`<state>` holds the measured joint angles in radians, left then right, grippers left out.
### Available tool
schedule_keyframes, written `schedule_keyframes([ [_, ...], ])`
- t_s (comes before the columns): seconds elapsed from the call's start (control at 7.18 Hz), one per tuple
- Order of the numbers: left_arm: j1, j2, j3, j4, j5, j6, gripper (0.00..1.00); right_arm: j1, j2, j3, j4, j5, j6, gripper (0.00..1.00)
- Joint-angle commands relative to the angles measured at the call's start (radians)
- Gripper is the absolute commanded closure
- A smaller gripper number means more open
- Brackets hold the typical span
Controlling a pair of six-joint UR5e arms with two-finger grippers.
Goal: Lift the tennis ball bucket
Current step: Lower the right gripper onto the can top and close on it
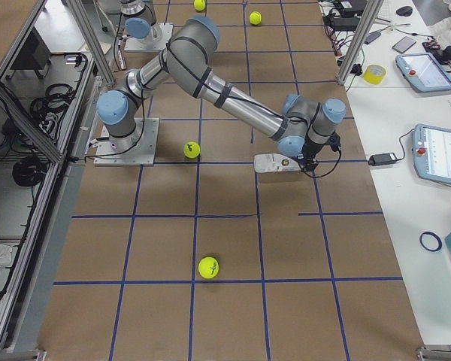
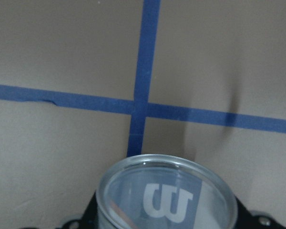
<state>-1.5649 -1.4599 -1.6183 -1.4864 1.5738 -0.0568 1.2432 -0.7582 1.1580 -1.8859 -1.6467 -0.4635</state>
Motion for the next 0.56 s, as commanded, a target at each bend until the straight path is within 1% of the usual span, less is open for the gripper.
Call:
schedule_keyframes([
  [0.0,0.000,0.001,0.000,0.000,0.000,-0.002,0.00,0.016,-0.047,0.000,0.013,0.004,-0.001,0.63],
  [0.14,0.000,0.000,0.000,0.000,0.000,0.000,0.00,0.039,-0.088,0.014,0.055,0.034,-0.001,0.78],
  [0.28,0.000,0.001,0.000,0.000,0.000,0.000,0.00,0.073,-0.125,0.025,0.073,0.041,-0.009,0.78],
  [0.42,0.000,0.000,0.000,0.000,0.000,0.000,0.00,0.126,-0.151,0.028,0.082,0.104,-0.106,0.81],
])
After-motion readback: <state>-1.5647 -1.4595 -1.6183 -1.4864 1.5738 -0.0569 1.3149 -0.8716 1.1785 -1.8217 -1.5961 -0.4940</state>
